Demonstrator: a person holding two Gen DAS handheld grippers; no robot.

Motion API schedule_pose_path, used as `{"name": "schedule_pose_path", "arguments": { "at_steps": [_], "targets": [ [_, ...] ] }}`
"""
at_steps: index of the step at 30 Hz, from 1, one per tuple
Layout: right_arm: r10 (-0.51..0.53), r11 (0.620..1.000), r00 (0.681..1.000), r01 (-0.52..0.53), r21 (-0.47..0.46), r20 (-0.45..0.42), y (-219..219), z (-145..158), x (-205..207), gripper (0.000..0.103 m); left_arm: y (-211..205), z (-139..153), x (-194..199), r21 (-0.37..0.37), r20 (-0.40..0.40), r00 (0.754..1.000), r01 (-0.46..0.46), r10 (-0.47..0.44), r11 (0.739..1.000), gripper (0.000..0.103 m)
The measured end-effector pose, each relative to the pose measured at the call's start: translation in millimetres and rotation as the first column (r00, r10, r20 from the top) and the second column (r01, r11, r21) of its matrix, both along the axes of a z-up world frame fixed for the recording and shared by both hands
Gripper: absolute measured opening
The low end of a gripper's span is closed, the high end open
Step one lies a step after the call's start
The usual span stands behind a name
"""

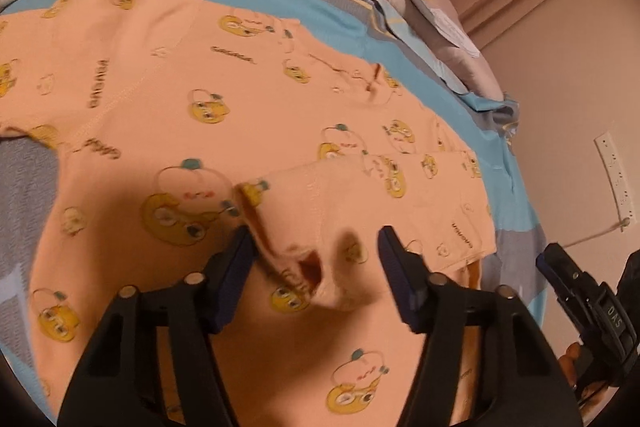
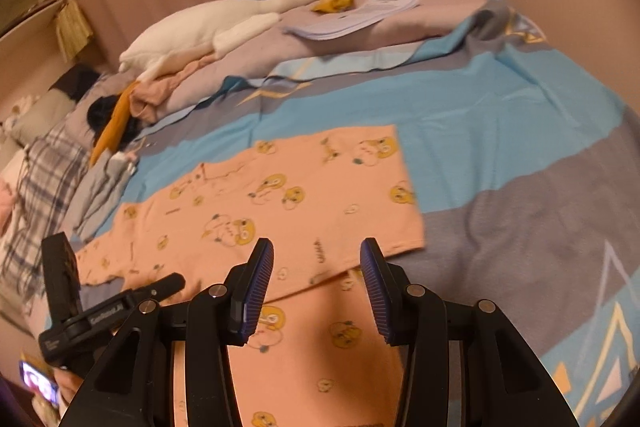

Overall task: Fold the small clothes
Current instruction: 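Grasp the romper's other sleeve with the left gripper, then fold the held sleeve across the body with the left gripper and release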

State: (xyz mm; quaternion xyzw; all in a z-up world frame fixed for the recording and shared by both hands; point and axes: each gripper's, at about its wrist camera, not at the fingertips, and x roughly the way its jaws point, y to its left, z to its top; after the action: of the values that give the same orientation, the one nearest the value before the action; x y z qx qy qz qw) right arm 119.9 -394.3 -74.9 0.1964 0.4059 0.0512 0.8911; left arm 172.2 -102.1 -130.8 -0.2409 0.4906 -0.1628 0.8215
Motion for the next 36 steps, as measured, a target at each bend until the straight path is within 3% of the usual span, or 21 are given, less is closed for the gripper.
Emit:
{"name": "schedule_pose_path", "arguments": {
  "at_steps": [4, 5, 8, 11, 16, 20, 26, 30, 33, 36],
  "targets": [
    [-0.044, 0.998, 0.999, 0.044, 0.038, -0.010, -9.0, -3.2, -5.8, 0.045, -9.0, -2.1, 6.2, 0.033, -0.009, 1.000, 0.030, -0.030, 0.999, 0.012],
    [-0.054, 0.998, 0.998, 0.054, 0.042, -0.014, -10.7, -3.9, -7.8, 0.045, -9.9, -0.4, 8.0, 0.046, -0.008, 1.000, 0.027, -0.027, 0.999, 0.007],
    [-0.081, 0.996, 0.996, 0.082, 0.034, -0.030, -15.2, -5.5, -11.1, 0.045, -7.1, 9.9, 13.5, 0.027, -0.002, 1.000, 0.020, -0.020, 0.999, 0.007],
    [-0.094, 0.995, 0.995, 0.096, 0.036, -0.044, -20.8, -5.8, -13.0, 0.045, -4.4, 36.9, 19.6, 0.075, 0.049, 0.999, 0.012, -0.015, 0.997, 0.006],
    [-0.121, 0.992, 0.991, 0.123, 0.033, -0.049, -29.9, -4.1, -14.8, 0.045, 10.5, 83.6, 25.7, 0.094, 0.155, 0.988, 0.000, -0.015, 0.996, 0.006],
    [-0.103, 0.993, 0.993, 0.105, 0.044, -0.054, -28.2, -4.1, -12.3, 0.045, 22.0, 109.3, 30.4, 0.164, 0.240, 0.971, -0.032, -0.008, 0.986, 0.006],
    [-0.049, 0.996, 0.997, 0.054, 0.074, -0.064, -17.0, -6.5, 2.4, 0.045, 48.0, 116.7, 38.9, 0.209, 0.258, 0.966, -0.067, 0.011, 0.976, 0.006],
    [-0.016, 0.997, 0.996, 0.023, 0.074, -0.088, -5.4, -11.2, 18.2, 0.044, 64.3, 114.1, 40.2, 0.202, 0.249, 0.968, -0.073, 0.021, 0.977, 0.006],
    [-0.004, 0.998, 0.994, 0.011, 0.057, -0.113, 5.2, -17.7, 30.1, 0.030, 69.8, 111.3, 39.9, 0.226, 0.242, 0.970, -0.079, 0.023, 0.971, 0.006],
    [0.008, 0.999, 0.989, -0.003, 0.037, -0.148, 14.9, -27.1, 43.5, 0.027, 78.1, 109.1, 39.9, 0.220, 0.227, 0.973, -0.082, 0.030, 0.972, 0.006]
  ]
}}
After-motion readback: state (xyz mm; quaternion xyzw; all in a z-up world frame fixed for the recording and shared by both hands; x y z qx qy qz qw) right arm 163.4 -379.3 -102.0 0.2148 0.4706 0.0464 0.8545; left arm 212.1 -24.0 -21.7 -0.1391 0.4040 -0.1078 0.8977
